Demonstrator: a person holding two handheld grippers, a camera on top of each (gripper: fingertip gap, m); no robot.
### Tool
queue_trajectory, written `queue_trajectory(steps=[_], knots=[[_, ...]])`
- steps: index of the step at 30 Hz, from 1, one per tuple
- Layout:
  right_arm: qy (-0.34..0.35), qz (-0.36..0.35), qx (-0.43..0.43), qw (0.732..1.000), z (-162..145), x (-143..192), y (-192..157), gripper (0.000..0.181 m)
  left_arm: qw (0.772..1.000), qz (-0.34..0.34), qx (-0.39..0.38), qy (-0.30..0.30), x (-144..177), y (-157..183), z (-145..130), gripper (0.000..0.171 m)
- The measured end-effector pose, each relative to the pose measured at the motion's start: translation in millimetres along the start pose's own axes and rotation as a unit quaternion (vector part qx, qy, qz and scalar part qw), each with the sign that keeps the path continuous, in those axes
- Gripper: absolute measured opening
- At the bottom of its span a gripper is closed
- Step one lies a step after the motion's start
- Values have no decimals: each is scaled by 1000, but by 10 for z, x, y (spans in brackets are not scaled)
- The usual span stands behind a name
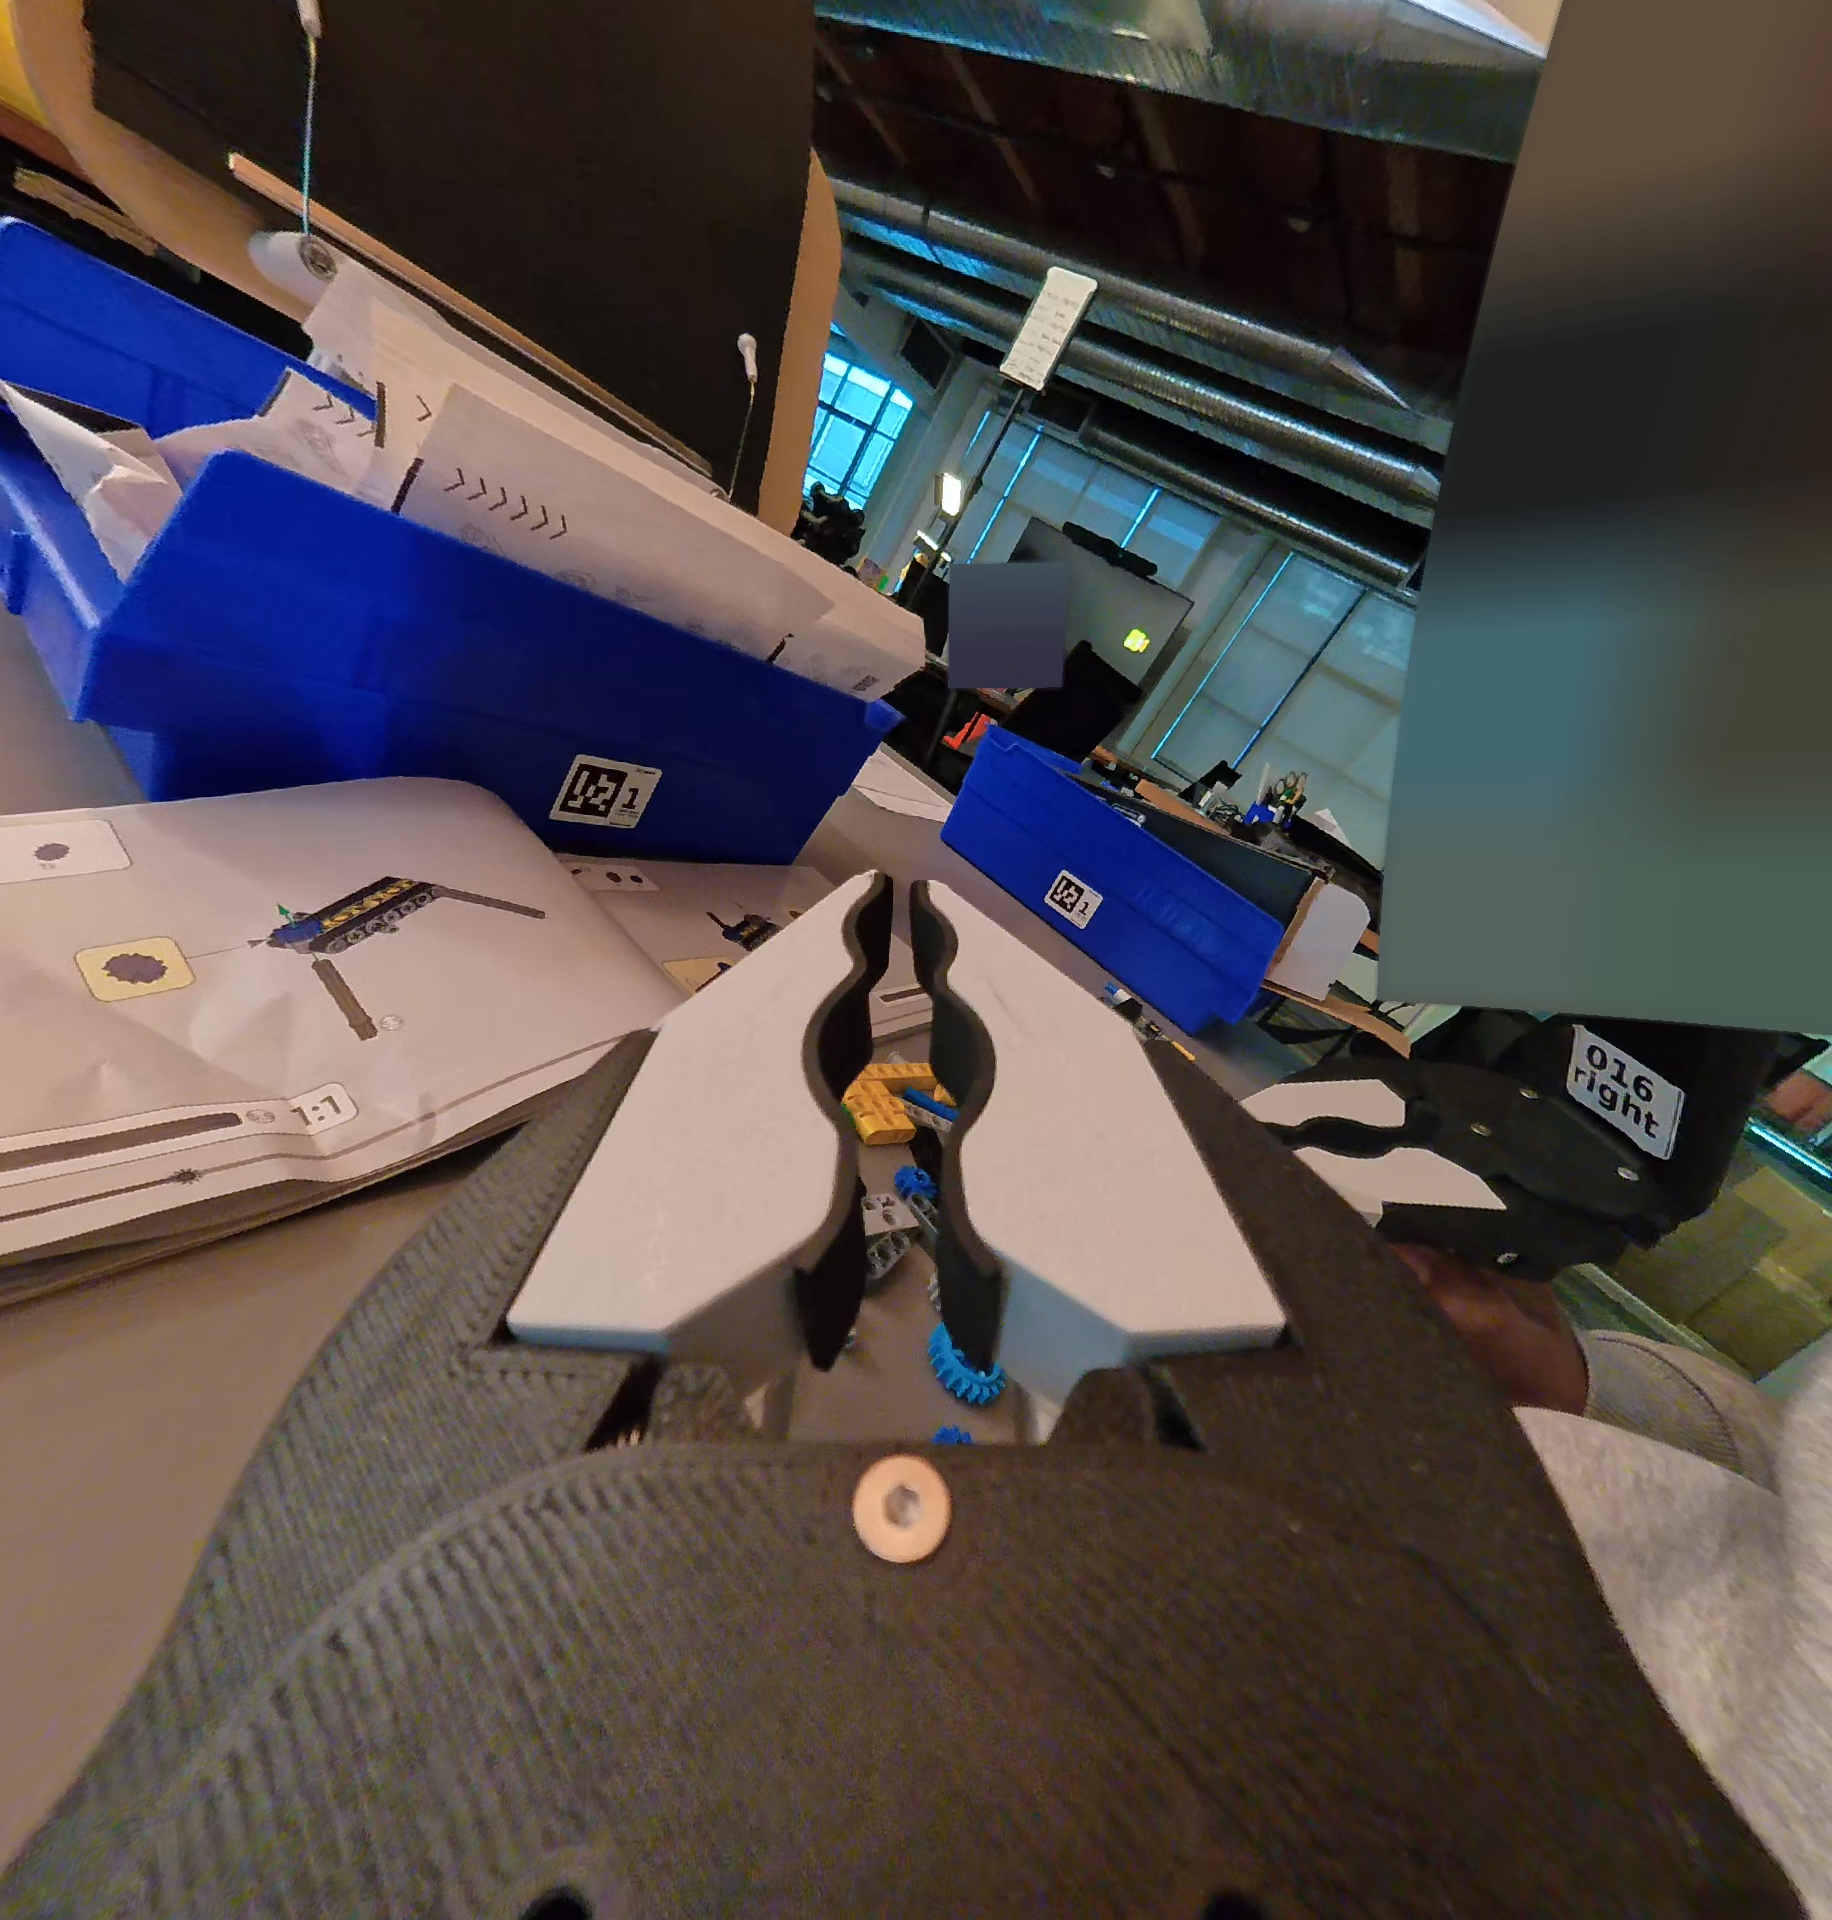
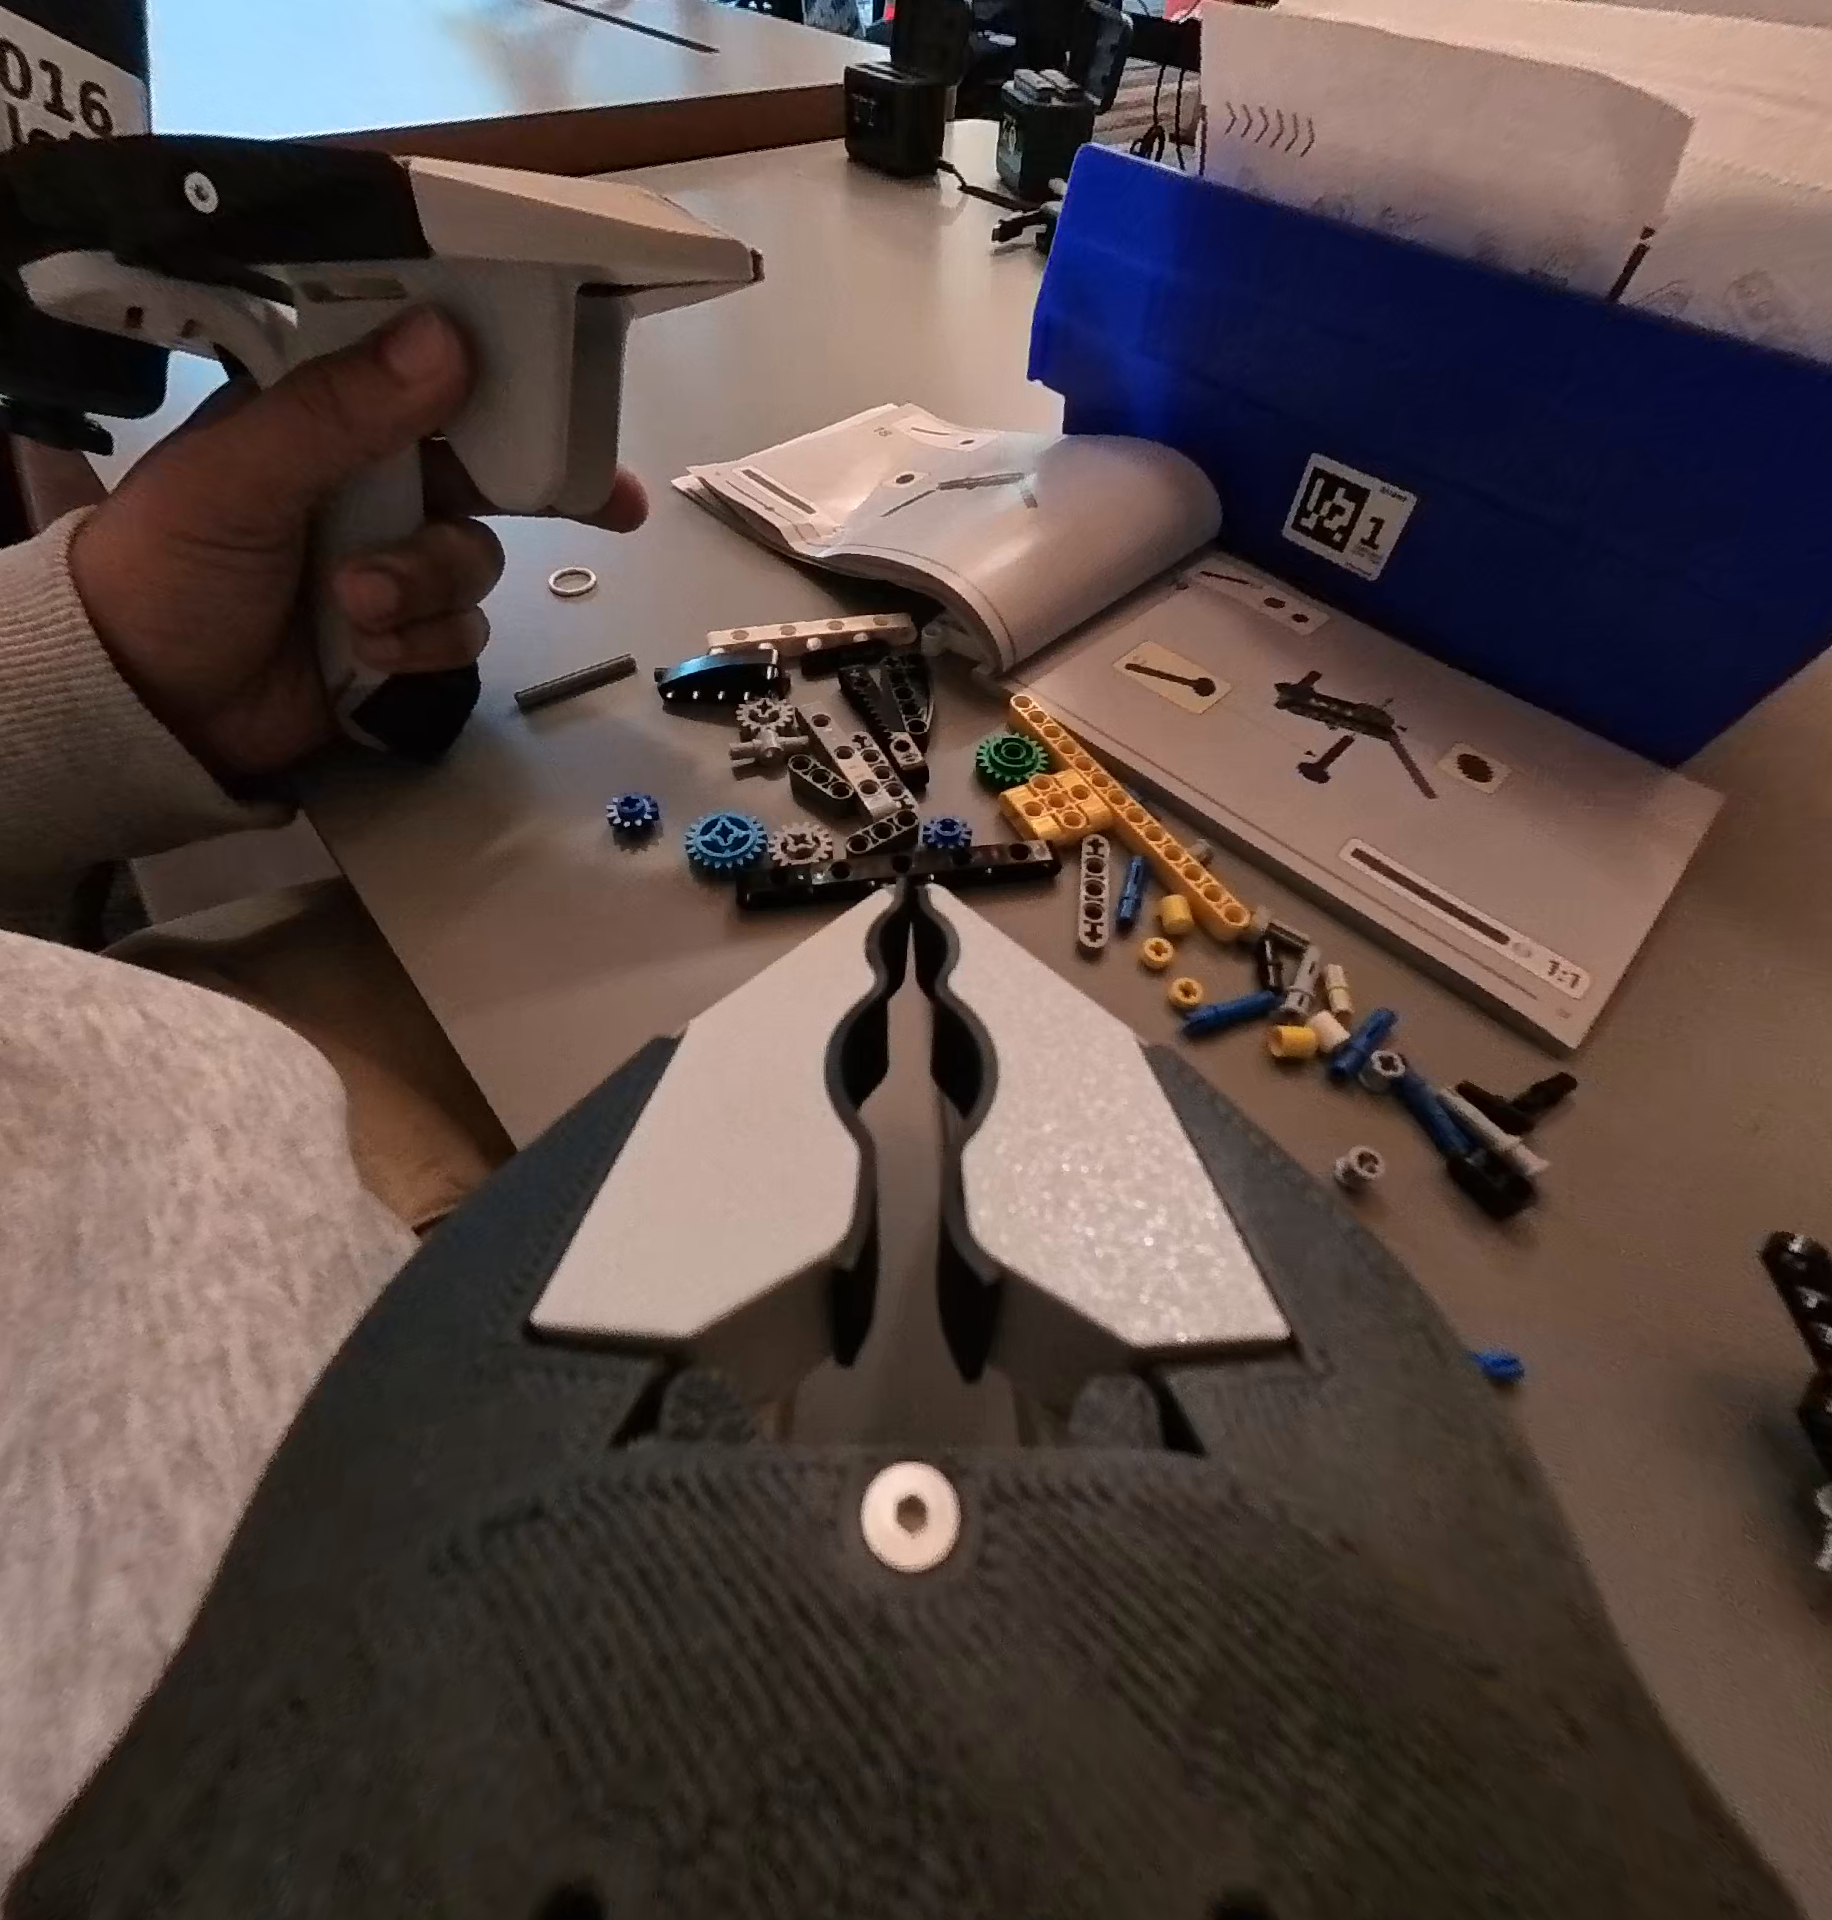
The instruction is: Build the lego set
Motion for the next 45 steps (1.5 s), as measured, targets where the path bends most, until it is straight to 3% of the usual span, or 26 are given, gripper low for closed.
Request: queue_trajectory(steps=[12, 16, 21, 24, 30, 45], knots=[[21, -3, -41, 999, 45, 38, 99, 0, 1000, 0, 4, 3, 8, -9, 6, 2], [84, -28, -107, 990, 135, 171, 284, 0, 1000, 1, 3, 6, 15, -10, 11, 2], [87, -11, -170, 982, 130, 184, 405, 2, 1000, -23, 12, 7, 34, 18, 21, 0], [86, -9, -167, 982, 130, 180, 399, 3, 998, -47, 39, 14, 117, -1, 122, 0], [73, -9, -143, 987, 119, 148, 346, 3, 997, -12, 59, 53, 352, -175, 324, 3], [71, -12, -128, 989, 116, 134, 317, 3, 998, 11, 48, 44, 342, -210, 270, 11]])
Point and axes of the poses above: each gripper's, where its closed fingertips meet, x back along the fingers, z out of its top, y = z × x across the jaws, the point moved 4 cm from there along x, back along the fingers, and after that the axes turned 9 degrees about -z, right-handed, at the moved point
